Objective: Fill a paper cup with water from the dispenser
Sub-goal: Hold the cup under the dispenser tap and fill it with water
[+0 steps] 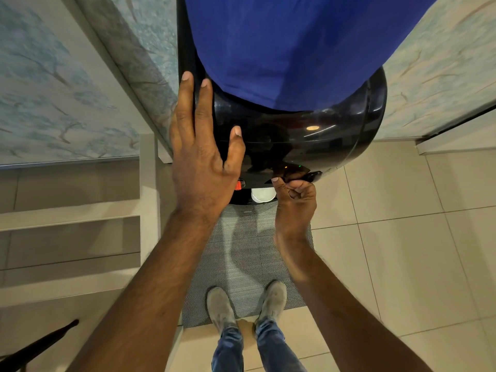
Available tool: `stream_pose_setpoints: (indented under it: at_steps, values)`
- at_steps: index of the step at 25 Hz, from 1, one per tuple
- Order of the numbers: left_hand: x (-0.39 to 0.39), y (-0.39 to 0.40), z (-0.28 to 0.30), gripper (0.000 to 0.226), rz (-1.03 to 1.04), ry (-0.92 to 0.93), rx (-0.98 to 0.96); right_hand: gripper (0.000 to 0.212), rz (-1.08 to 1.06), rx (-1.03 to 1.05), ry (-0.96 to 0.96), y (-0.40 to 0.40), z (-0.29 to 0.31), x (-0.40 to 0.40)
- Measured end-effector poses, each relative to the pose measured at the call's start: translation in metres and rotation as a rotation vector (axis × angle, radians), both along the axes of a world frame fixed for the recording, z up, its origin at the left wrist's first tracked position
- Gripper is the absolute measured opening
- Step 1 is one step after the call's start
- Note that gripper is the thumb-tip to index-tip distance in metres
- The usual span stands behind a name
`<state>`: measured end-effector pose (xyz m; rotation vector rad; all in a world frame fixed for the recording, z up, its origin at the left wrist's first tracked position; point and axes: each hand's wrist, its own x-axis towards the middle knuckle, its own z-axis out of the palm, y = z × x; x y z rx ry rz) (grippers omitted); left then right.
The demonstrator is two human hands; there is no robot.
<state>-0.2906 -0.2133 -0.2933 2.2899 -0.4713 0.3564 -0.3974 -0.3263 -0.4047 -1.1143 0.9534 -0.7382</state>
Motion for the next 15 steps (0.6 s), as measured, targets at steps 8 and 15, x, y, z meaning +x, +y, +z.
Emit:
stream_pose_setpoints:
  at_steps: [8,15]
  values:
    - [-0.0004,0.0008,0.0014,0.069,-0.005,0.007,-0.010,0.034,0.005,-0.003,0.008,0.0000,-0.0006,-0.0004]
    - [-0.0008,0.0012,0.0008,0.068,-0.015,-0.002,-0.015,0.033,0.009,-0.013,0.021,-0.0010,-0.0031,-0.0016]
